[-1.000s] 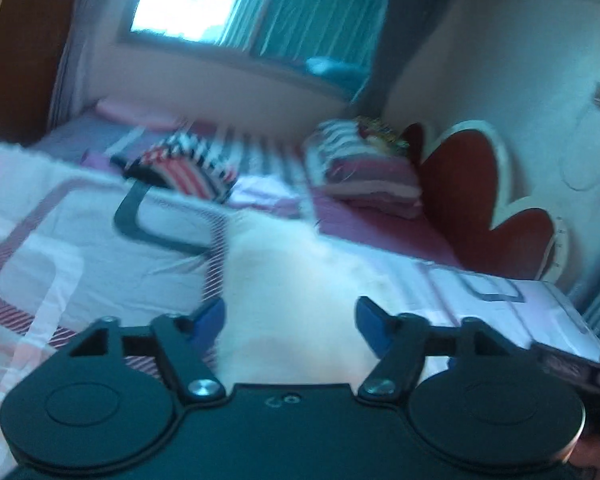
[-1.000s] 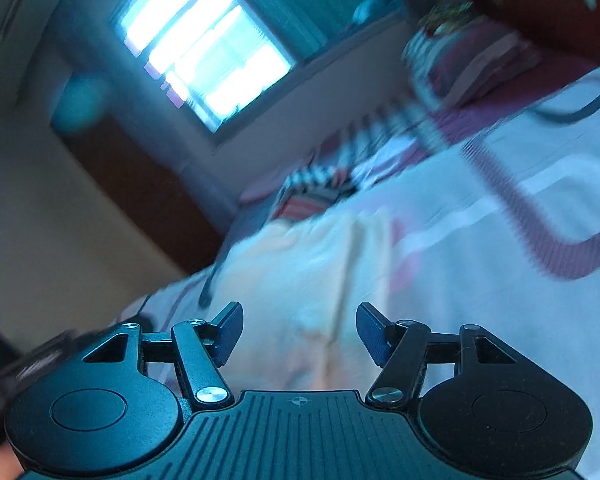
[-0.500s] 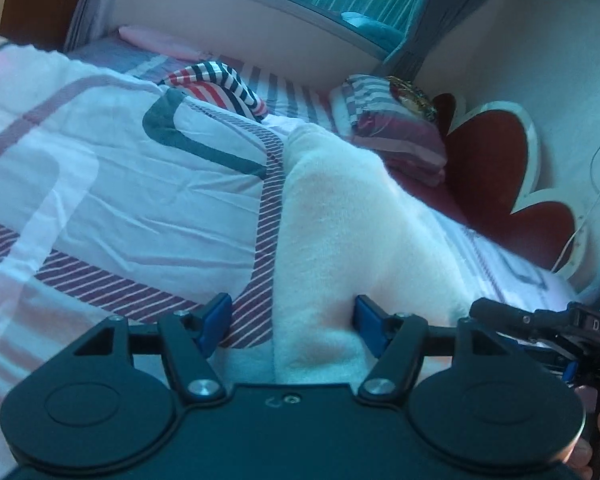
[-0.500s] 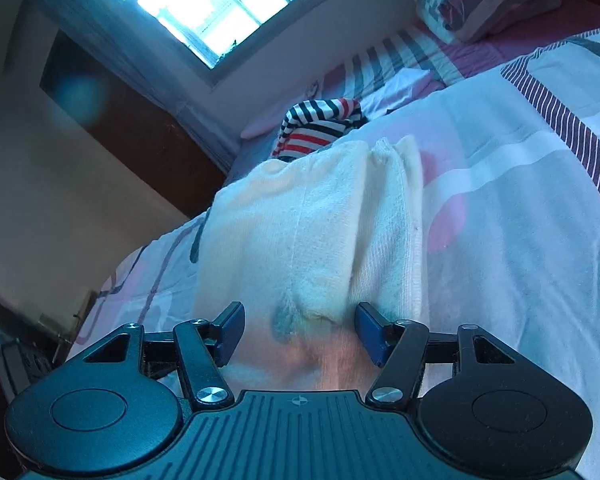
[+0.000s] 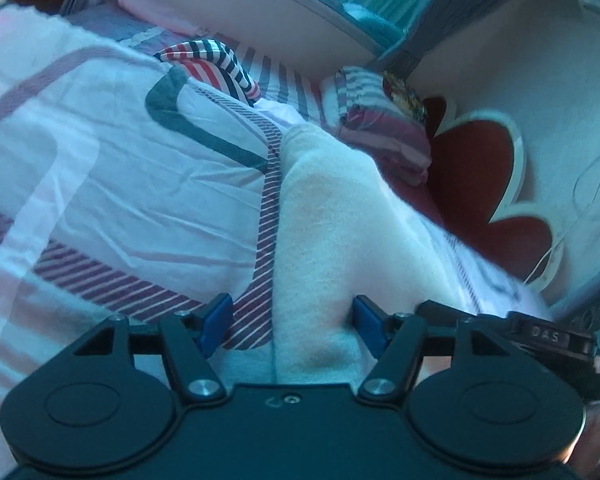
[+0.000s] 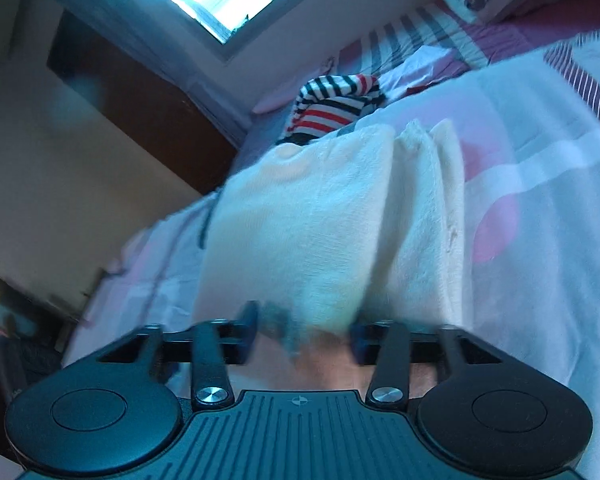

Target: Fold small clothes

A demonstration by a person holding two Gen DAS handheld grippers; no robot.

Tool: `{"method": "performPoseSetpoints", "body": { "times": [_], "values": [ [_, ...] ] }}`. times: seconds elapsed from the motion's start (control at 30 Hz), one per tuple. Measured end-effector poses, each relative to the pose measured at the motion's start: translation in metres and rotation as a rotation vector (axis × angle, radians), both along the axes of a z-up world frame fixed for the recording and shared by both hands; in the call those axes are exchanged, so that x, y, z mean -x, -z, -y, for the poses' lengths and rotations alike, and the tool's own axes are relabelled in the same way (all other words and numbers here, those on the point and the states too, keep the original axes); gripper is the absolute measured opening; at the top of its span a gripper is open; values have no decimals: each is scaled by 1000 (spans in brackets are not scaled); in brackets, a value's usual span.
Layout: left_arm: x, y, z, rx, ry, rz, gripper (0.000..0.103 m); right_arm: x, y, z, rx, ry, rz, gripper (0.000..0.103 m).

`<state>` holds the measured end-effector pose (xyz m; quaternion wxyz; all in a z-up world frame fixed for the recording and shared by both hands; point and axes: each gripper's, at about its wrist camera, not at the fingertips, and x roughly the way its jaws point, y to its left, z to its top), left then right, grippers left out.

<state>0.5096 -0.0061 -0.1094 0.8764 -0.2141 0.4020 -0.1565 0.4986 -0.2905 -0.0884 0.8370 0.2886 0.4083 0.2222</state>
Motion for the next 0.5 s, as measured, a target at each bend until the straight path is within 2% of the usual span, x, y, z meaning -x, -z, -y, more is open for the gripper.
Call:
{"method": "performPoseSetpoints", "body": {
  "times": [0.03,0.07,0.1,0.27,0.37,0.47,0.5],
  "values": [
    [0,-3,3,-27,0,9,66,0,-3,-4,31,-6,9,30],
    [1,-6,5,-49,2,27,66,1,-6,-8,61,-20,21,19],
    [1,-8,6,-63,3,43,66,2,-8,-13,91,-37,35,17],
    [-1,-19,16,-117,28,64,64,12,-22,-32,229,-58,110,15],
    [-2,-29,34,-118,119,59,65,21,-34,-22,251,-31,131,15],
    [-7,-22,64,-265,185,17,68,22,-32,-4,265,-15,102,15],
    [-9,-16,67,-265,190,-3,68,17,-23,2,259,-7,58,15]
  ]
}}
